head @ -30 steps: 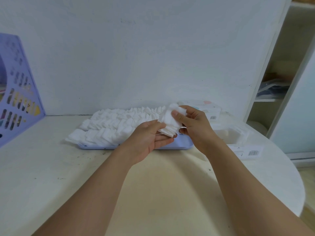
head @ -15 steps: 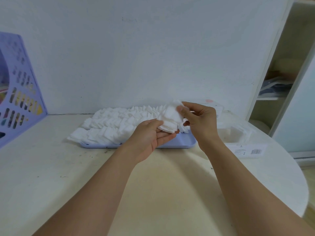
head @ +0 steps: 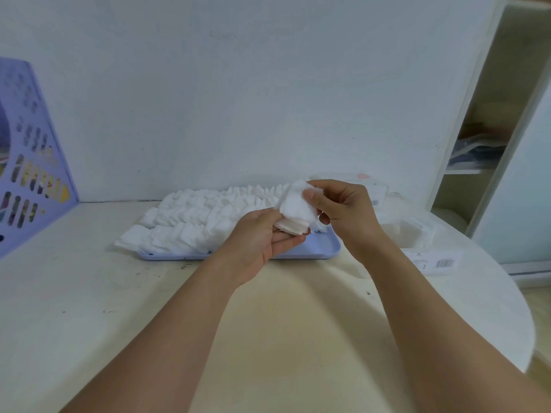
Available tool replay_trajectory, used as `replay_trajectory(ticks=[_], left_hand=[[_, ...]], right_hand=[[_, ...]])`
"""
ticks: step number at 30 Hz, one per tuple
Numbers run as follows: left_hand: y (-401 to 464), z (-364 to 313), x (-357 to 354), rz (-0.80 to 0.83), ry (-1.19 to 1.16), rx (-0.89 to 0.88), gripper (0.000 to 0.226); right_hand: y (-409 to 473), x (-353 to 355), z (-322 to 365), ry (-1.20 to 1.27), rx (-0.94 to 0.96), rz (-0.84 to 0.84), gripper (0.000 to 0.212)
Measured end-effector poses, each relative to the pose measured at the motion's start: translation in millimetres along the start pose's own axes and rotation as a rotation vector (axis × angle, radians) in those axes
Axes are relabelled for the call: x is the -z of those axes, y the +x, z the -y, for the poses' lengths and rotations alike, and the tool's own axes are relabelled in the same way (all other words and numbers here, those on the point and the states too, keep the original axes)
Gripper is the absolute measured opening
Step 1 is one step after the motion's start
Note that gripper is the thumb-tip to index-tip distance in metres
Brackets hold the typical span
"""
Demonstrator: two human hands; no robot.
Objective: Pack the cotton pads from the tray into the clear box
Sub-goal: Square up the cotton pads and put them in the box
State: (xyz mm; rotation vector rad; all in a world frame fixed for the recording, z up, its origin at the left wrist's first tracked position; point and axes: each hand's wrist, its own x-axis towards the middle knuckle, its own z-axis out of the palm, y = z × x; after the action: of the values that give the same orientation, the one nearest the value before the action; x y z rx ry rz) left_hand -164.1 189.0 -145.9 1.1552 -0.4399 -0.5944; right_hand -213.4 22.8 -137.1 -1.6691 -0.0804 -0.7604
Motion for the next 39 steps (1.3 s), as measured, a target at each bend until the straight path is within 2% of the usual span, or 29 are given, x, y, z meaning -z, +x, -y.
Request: replay_trajectory(ticks=[5, 11, 16, 21, 27, 33, 39], left_hand=[[-1, 0, -1, 0.044, 0.005, -0.007, 0.029], [-2, 0, -1, 0.071, -0.016, 0.029, 0.027], [-2, -4, -5, 0.025, -0.107, 0.101, 0.039], [-1, -2, -5, -0.013, -0.093, 0.062, 0.033], [1, 2, -3, -0.003, -0.020, -0.020, 0.028], [2, 6, -1, -0.084, 0.057, -0.068, 0.028], [4, 8, -3, -0.105, 0.012, -0.074, 0.023]], right_hand=[[0, 0, -1, 0.010, -0.028, 0.047, 0.014], [1, 1, -4, 0.009, -0.027, 0.012, 0.012], [1, 1, -2, -0.002, -0.018, 0.018, 0.015], [-1, -2, 0, 0.017, -0.009, -0.028, 0.017], [-1, -4, -2, -0.052, 0.003, -0.213, 0.009], [-5, -14, -3, -0.172, 0.072, -0.178, 0.008], [-3, -14, 1, 0.034, -0.048, -0.203, 0.018]])
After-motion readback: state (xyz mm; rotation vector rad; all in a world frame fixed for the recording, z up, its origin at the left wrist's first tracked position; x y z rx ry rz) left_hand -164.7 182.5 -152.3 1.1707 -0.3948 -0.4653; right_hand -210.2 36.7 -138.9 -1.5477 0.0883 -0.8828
